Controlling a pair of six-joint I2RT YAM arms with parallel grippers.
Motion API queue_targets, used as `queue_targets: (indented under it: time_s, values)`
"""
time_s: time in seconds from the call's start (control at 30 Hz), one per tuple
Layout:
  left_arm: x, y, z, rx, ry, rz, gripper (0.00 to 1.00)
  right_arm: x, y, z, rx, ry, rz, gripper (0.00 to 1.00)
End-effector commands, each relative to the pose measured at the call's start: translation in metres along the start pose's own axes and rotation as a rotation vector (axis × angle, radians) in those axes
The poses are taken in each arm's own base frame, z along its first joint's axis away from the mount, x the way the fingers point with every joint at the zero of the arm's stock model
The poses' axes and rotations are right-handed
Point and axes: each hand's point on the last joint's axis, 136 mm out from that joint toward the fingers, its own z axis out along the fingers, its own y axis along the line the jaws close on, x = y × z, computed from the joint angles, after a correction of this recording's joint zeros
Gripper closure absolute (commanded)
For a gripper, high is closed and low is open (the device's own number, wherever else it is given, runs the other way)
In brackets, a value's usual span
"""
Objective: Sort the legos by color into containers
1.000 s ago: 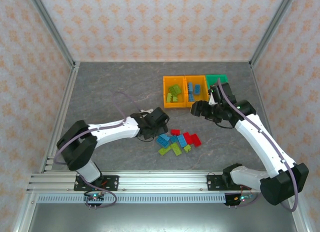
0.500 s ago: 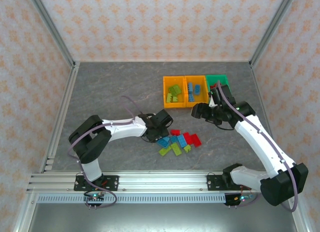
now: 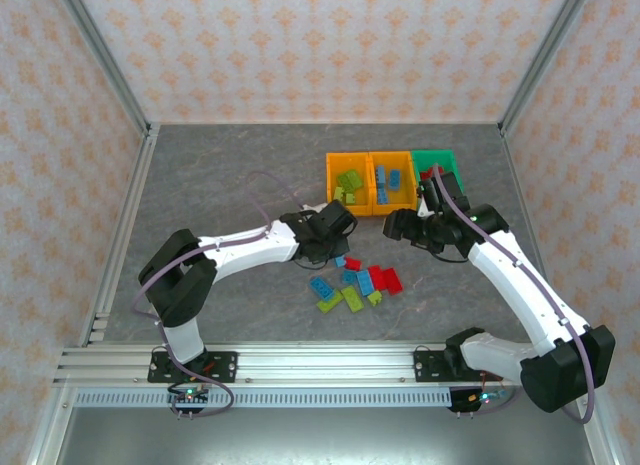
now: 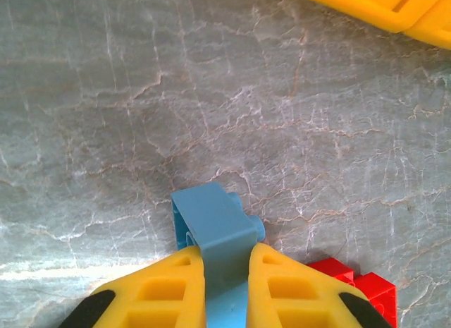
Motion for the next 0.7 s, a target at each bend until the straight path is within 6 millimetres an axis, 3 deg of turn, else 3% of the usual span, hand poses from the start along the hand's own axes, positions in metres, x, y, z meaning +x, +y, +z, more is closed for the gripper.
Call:
queue_targets:
  time_s: [0.0,0.13,0.27,0.37,0.43,0.53,0.67]
  values:
    - [-0.014,0.003,-0.016,-0.043,-0.054,0.067,0.87,0.000,-0.005,-0.004,0.021,-0.022,0.007,0.28]
    - [-0.024,-0.008,-0.027,-0.002,-0.095,0.103,0.87,-0.002,-0.009,-0.004,0.038,-0.036,0.015,0.28]
    - [-0.053,-0.046,-0.056,0.093,-0.198,0.182,0.87,-0.017,-0.018,-0.018,0.090,-0.148,0.063,0.27]
    - [-0.074,-0.055,-0.070,0.044,-0.250,0.219,0.83,-0.025,-0.016,-0.030,0.064,-0.225,0.100,0.24]
    - [-0.082,-0.046,-0.072,-0.027,-0.283,0.220,0.71,-0.025,-0.012,-0.032,0.041,-0.225,0.101,0.24]
    - [-0.083,-0.017,-0.063,-0.142,-0.289,0.204,0.57,-0.019,-0.014,-0.026,0.048,-0.188,0.097,0.24]
    - [-0.064,0.012,-0.030,-0.178,-0.148,0.150,0.44,-0.011,-0.015,-0.016,0.042,-0.149,0.100,0.24]
